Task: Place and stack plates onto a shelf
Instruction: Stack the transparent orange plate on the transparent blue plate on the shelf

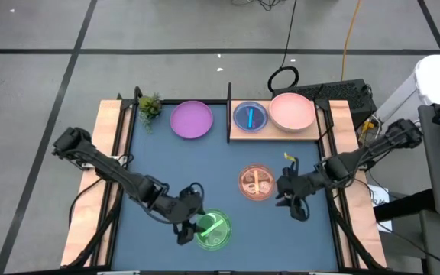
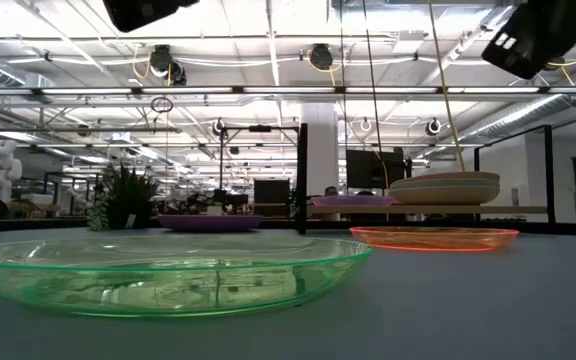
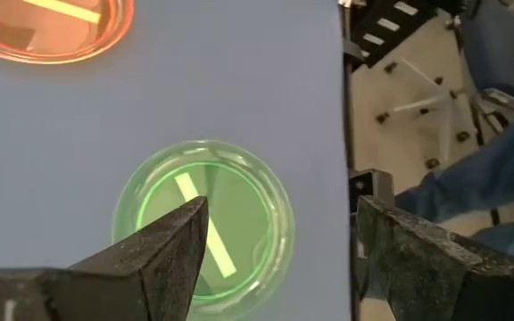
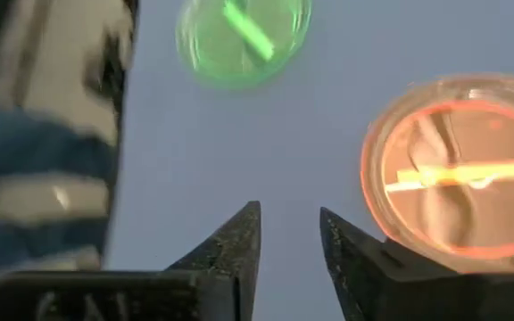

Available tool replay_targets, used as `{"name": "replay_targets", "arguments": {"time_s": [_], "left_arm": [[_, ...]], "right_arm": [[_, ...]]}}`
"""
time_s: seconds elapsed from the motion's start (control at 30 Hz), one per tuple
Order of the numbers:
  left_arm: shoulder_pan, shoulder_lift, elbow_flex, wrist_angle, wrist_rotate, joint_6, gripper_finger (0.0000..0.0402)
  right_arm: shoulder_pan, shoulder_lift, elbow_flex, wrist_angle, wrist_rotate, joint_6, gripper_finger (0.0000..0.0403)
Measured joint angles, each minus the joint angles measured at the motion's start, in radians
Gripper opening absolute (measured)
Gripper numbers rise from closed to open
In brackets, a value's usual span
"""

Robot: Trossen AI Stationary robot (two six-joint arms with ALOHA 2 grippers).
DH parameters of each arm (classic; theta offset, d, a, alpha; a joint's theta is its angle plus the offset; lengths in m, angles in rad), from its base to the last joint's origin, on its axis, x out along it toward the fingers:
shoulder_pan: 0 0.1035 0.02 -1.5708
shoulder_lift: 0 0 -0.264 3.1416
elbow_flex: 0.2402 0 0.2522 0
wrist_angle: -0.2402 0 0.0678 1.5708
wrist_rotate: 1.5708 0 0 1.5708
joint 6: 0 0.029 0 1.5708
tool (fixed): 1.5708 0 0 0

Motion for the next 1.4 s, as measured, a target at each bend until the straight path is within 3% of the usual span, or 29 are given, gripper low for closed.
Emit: {"name": "replay_targets", "arguments": {"time_s": [0.17, 0.47, 0.67, 0.83, 1.0, 1.3, 1.4], "left_arm": [[0.004, 0.017, 0.000, 0.022, -0.053, 0.000, 0.0289], [0.017, 0.023, 0.000, 0.044, -0.105, 0.002, 0.0289], [0.017, 0.023, 0.000, 0.043, -0.115, 0.007, 0.0289], [0.017, 0.023, 0.000, 0.043, -0.127, 0.007, 0.0289], [0.017, 0.023, 0.000, 0.043, -0.146, -0.007, 0.0289], [0.017, 0.023, 0.000, 0.043, -0.149, -0.030, 0.0289], [0.017, 0.023, 0.000, 0.043, -0.149, -0.038, 0.0289]], "right_arm": [[0.055, 0.000, -0.028, -0.009, 0.000, -0.153, 0.0109], [0.087, 0.014, -0.135, 0.069, 0.006, -0.153, 0.0109], [0.087, 0.014, -0.177, 0.081, 0.082, -0.246, 0.0110], [0.087, 0.014, -0.245, 0.186, 0.160, -0.393, 0.0110], [0.070, 0.014, -0.323, 0.293, 0.162, -0.562, 0.0107], [0.030, 0.018, -0.428, 0.390, 0.165, -0.676, 0.0088], [0.020, 0.018, -0.465, 0.446, 0.209, -0.677, 0.0088]]}}
